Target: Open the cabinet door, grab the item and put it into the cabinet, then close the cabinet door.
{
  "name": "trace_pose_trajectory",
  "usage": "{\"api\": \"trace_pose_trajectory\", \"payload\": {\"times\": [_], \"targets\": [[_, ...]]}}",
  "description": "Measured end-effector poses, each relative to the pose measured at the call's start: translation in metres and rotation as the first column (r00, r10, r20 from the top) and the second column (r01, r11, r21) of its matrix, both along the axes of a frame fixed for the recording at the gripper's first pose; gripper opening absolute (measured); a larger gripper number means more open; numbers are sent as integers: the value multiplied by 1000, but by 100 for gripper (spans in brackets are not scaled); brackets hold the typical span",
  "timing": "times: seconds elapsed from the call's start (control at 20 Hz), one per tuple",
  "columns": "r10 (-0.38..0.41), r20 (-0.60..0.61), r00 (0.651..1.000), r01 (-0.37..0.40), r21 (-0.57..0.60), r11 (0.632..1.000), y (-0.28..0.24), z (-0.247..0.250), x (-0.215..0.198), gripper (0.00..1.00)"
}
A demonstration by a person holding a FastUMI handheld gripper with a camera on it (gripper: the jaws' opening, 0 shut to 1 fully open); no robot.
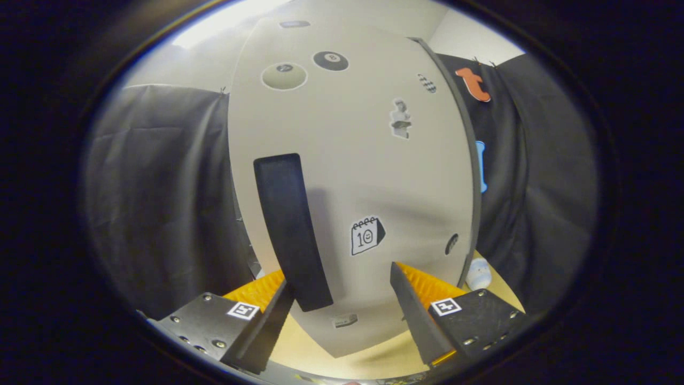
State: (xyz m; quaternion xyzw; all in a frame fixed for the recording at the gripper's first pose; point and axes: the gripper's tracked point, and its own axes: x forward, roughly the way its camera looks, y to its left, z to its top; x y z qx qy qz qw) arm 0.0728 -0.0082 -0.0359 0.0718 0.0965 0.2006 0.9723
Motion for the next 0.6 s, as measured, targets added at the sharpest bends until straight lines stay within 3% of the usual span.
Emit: {"api": "trace_pose_trajectory", "payload": {"times": [0.6], "targets": [[-44,100,994,51,-67,996,38,6,53,100]]}}
